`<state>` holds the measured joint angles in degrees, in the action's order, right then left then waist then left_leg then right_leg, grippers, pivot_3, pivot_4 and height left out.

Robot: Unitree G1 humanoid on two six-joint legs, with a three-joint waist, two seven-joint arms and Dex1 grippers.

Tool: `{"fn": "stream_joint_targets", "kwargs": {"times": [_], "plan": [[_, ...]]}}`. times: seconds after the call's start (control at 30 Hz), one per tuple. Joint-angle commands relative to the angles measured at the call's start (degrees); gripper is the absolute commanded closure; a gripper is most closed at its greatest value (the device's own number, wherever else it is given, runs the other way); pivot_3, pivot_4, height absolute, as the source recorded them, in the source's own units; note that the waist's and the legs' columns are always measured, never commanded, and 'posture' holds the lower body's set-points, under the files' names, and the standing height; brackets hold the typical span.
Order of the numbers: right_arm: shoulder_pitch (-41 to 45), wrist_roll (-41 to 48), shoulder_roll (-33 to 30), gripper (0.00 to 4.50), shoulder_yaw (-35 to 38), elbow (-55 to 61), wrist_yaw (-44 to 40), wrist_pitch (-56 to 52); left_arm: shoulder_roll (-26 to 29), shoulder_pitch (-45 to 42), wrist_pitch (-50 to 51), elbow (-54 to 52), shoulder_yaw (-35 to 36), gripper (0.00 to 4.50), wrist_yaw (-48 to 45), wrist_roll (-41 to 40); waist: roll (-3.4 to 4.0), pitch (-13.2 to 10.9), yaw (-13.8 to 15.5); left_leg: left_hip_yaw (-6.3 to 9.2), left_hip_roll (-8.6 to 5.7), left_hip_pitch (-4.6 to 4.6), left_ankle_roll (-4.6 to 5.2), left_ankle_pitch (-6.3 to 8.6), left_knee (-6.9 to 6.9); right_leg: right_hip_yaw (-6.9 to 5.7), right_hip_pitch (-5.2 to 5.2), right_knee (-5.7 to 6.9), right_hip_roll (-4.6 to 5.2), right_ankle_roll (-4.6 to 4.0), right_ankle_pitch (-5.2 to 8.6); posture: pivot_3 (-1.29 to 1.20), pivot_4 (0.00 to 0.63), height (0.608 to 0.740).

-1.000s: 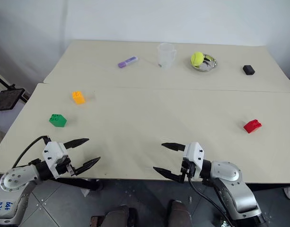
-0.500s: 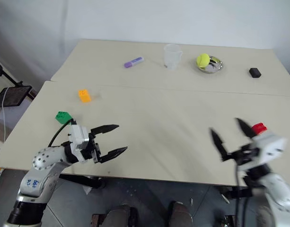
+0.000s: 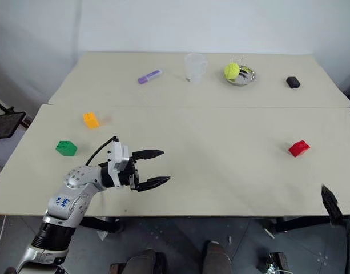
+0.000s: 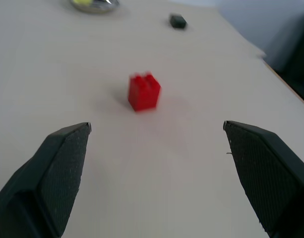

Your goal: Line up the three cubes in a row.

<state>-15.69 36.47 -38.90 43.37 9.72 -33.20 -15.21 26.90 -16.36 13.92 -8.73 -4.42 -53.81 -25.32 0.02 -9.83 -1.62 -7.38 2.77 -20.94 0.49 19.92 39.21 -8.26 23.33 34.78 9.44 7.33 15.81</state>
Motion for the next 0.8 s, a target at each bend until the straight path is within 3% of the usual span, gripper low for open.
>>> {"fn": "stream_joint_targets", "kwargs": {"times": [0.03,0.17,0.3,0.47,0.67,0.8], "plan": [[6.02,-1.38,-7.49,0.0,-3.42,-8.78,-5.77,-2.91,-0.47,0.75,-0.79,-3.09,1.01,0.04,0.61,-0.77,0.01,0.0,0.17,-0.01,0.0,0.0,0.01,-0.01,0.0,0.01,0.03,0.03,0.0,0.0,0.0,0.0,0.15,0.74],[19.09,-6.73,-14.29,0.0,-12.35,-25.14,-13.73,-0.53,-1.19,1.41,3.26,-6.01,2.78,0.04,1.6,-5.19,-0.03,-0.02,1.15,-0.08,0.01,-0.13,-0.09,-0.07,-0.01,-0.16,0.07,0.14,-0.03,0.0,0.0,0.0,0.15,0.74],[30.86,-12.48,-17.08,0.0,-19.61,-40.25,-18.97,3.0,-0.32,1.98,6.07,-8.58,3.41,0.04,1.98,-6.7,-0.02,-0.02,1.66,-0.3,-0.02,-0.2,-0.05,-0.07,0.09,-0.12,0.07,0.05,0.01,0.06,-0.04,0.0,0.15,0.74],[41.54,-18.89,-17.44,0.0,-24.98,-55.84,-20.86,9.13,1.05,3.33,7.28,-10.65,3.86,0.04,2.0,-6.37,-0.01,-0.02,1.49,-0.36,-0.02,-0.2,-0.04,-0.07,0.12,-0.11,0.07,0.04,0.0,0.08,-0.04,0.0,0.15,0.74],[48.3,-22.81,-16.41,0.0,-28.39,-66.36,-23.86,13.36,1.62,3.27,8.42,-11.7,4.31,0.04,2.26,-6.46,-0.01,-0.02,1.42,-0.38,-0.03,-0.23,-0.05,-0.07,0.13,-0.1,0.07,-0.02,0.0,0.1,-0.06,0.0,0.15,0.74],[51.14,-25.01,-15.52,0.91,-29.68,-70.06,-23.28,16.39,1.88,2.59,8.53,-11.06,4.39,0.0,2.06,-6.2,-0.01,-0.02,1.34,-0.39,-0.02,-0.22,-0.05,-0.07,0.13,-0.1,0.07,-0.01,0.0,0.1,-0.06,0.0,0.15,0.74]]}}
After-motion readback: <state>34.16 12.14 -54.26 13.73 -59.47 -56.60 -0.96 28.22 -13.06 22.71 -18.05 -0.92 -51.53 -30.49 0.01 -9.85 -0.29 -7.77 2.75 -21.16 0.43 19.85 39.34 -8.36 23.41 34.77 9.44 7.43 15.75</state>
